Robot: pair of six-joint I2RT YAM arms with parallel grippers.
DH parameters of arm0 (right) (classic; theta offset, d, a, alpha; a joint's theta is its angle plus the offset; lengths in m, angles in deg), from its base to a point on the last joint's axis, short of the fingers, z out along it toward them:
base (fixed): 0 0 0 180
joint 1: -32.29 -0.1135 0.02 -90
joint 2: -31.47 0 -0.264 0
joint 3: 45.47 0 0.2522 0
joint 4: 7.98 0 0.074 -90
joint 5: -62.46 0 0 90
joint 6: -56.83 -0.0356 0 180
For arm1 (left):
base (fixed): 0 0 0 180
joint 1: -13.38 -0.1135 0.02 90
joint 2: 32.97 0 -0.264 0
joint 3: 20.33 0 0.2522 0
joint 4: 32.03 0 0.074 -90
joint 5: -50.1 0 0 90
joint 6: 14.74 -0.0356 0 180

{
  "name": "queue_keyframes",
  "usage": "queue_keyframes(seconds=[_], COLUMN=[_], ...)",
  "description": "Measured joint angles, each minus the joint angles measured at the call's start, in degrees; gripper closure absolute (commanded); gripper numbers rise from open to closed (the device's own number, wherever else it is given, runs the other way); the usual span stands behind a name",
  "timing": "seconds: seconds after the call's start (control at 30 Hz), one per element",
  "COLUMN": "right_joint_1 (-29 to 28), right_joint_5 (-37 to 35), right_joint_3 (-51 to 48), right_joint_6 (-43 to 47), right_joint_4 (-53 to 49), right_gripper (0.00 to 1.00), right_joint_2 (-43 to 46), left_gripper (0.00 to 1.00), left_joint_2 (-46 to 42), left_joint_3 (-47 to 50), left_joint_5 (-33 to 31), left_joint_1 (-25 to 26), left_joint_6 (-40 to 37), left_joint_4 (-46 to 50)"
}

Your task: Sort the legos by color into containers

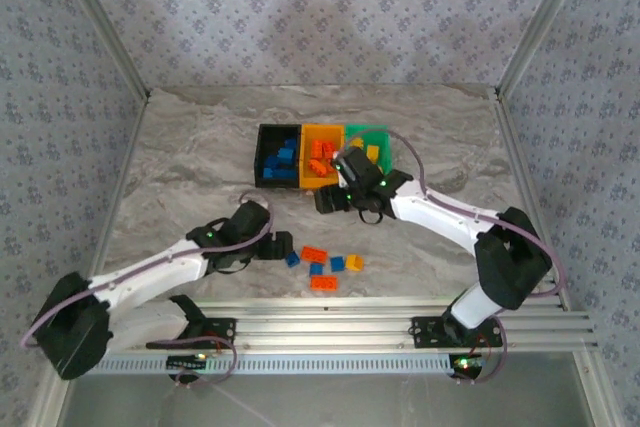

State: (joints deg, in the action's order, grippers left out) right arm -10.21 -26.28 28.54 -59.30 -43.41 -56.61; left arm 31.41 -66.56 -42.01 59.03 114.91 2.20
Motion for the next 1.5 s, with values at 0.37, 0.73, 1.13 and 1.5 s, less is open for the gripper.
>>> queue_keyframes(seconds=[0.37,0.73,1.13,1.5], right_joint_1=[2.54,3.43,4.70,6.88], right_joint_5=[-2.49,-2.58,-2.54,-2.10], right_joint_3=[-5.22,-6.62,-8.98,-11.39], right_joint_6=[-1.11,-1.51,-1.51,-1.51], right_joint_4=[-0.35,0.59,0.98,1.16], right_gripper=[0.23,0.22,0.22,0.22], right_joint_2=[7.08,8.57,11.21,15.69], left_gripper=[0.42,0.41,0.23,0.56], left_joint_2=[10.32,5.07,7.87,17.16], left_joint_3=[-2.38,0.22,-5.97,-6.47], left_joint_5=[3.37,-0.31,0.35,0.35], left_joint_1=[5.38,3.34,2.84,3.65], left_joint_6=[-2.75,-1.27,-2.64,-4.74], left_joint_4=[0.02,7.63,4.74,1.84])
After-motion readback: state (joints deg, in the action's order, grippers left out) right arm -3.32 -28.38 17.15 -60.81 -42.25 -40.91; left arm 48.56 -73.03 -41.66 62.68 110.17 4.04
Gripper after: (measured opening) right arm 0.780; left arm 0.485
